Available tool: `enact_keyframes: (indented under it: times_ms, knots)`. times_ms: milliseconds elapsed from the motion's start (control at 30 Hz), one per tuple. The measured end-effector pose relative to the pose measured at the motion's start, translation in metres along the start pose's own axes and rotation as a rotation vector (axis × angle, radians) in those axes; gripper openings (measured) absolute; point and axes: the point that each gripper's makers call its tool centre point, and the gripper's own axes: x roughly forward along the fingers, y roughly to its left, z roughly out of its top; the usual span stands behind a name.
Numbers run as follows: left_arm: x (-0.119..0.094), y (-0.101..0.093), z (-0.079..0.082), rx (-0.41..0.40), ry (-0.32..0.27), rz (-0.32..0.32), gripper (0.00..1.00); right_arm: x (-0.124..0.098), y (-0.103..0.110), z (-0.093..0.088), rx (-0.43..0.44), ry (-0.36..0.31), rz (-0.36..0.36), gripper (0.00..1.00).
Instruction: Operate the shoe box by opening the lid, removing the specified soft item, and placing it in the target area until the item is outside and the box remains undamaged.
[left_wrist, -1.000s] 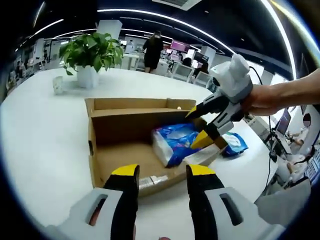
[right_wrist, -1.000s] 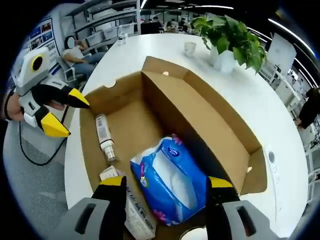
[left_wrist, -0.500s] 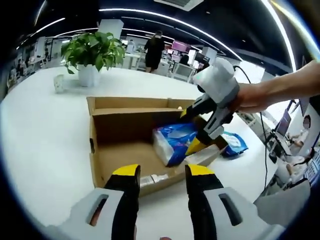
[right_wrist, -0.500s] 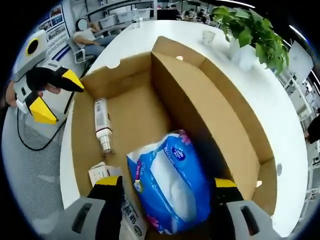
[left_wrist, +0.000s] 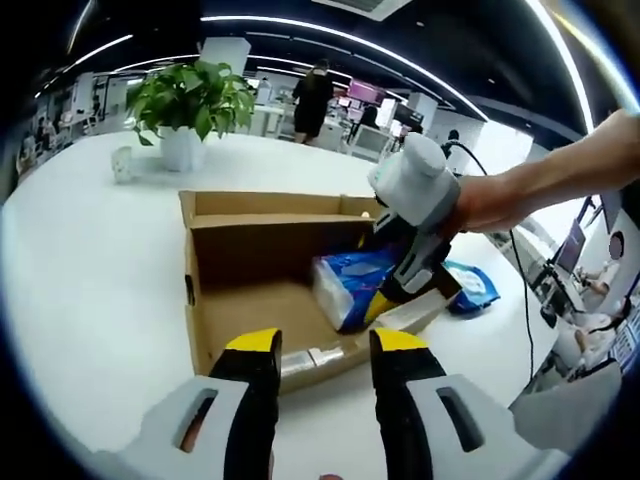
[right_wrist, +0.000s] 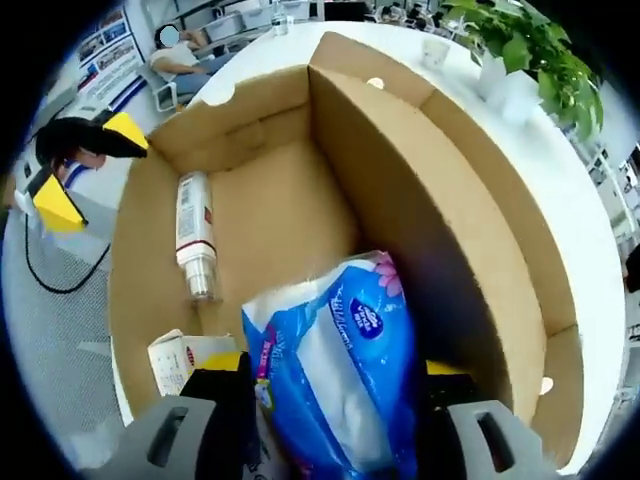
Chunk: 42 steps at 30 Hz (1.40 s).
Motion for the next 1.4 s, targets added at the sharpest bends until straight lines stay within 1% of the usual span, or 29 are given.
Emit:
enact_keyframes:
  times_ms: [67, 167, 267, 367, 467, 533, 567, 633, 733, 900, 967, 1033, 1100, 1200, 1233, 1267, 1300, 1400]
  knots:
    - [0.000, 0.002, 0.000, -0.002, 0.000, 0.004, 0.35, 0.011, -0.004, -0.005, -0.011, 0.013, -0.010, 0.64]
    - [-0.001, 0.005, 0.001, -0.007, -0.004, 0.010, 0.35, 0.016, -0.006, -0.007, -0.026, 0.024, -0.029, 0.65]
    - [-0.002, 0.005, 0.001, -0.010, -0.004, 0.012, 0.35, 0.014, -0.007, -0.005, -0.032, 0.018, -0.026, 0.64]
    - [-0.002, 0.005, 0.001, -0.007, -0.001, 0.011, 0.35, 0.015, -0.010, -0.005, -0.026, -0.003, -0.025, 0.64]
    - [-0.002, 0.006, 0.001, -0.006, -0.001, 0.015, 0.35, 0.015, -0.008, -0.005, -0.015, -0.011, -0.026, 0.59]
    - [-0.002, 0.007, 0.000, -0.013, 0.001, 0.017, 0.34, 0.014, -0.007, -0.005, -0.005, -0.012, -0.034, 0.51]
    - [-0.002, 0.007, 0.000, -0.015, 0.003, 0.017, 0.33, 0.013, -0.002, -0.006, -0.008, -0.014, -0.040, 0.48]
    - [-0.003, 0.007, 0.000, -0.016, 0.001, 0.018, 0.33, 0.012, 0.002, -0.005, -0.012, -0.018, -0.043, 0.42]
    - [-0.003, 0.007, 0.001, -0.015, -0.002, 0.019, 0.33, 0.005, 0.001, -0.003, -0.002, -0.042, -0.053, 0.36]
    - [-0.002, 0.007, 0.001, -0.023, -0.003, 0.020, 0.33, 0.000, -0.004, -0.002, 0.022, -0.079, -0.060, 0.31]
    - [-0.002, 0.007, 0.000, -0.019, -0.002, 0.019, 0.33, -0.003, -0.005, 0.000, 0.020, -0.086, -0.062, 0.30]
    - [-0.001, 0.006, 0.000, -0.012, -0.002, 0.017, 0.33, -0.007, -0.006, 0.005, 0.031, -0.104, -0.066, 0.30]
    - [0.000, 0.005, 0.000, -0.010, -0.003, 0.014, 0.33, -0.017, -0.002, 0.007, 0.031, -0.116, -0.068, 0.30]
    - [-0.001, 0.004, 0.000, -0.017, -0.002, 0.011, 0.33, -0.017, -0.001, 0.005, 0.030, -0.128, -0.073, 0.30]
    - [-0.002, 0.004, 0.000, -0.019, -0.002, 0.011, 0.34, -0.025, 0.006, 0.008, 0.026, -0.137, -0.079, 0.30]
    - [-0.003, 0.003, 0.000, -0.018, -0.004, 0.012, 0.34, -0.027, 0.008, 0.010, 0.023, -0.143, -0.080, 0.30]
    - [-0.004, 0.003, 0.001, -0.015, -0.006, 0.011, 0.34, -0.029, 0.004, 0.011, 0.018, -0.147, -0.080, 0.30]
    - [-0.004, 0.000, 0.001, -0.005, -0.006, 0.007, 0.34, -0.036, 0.004, 0.013, 0.000, -0.152, -0.091, 0.30]
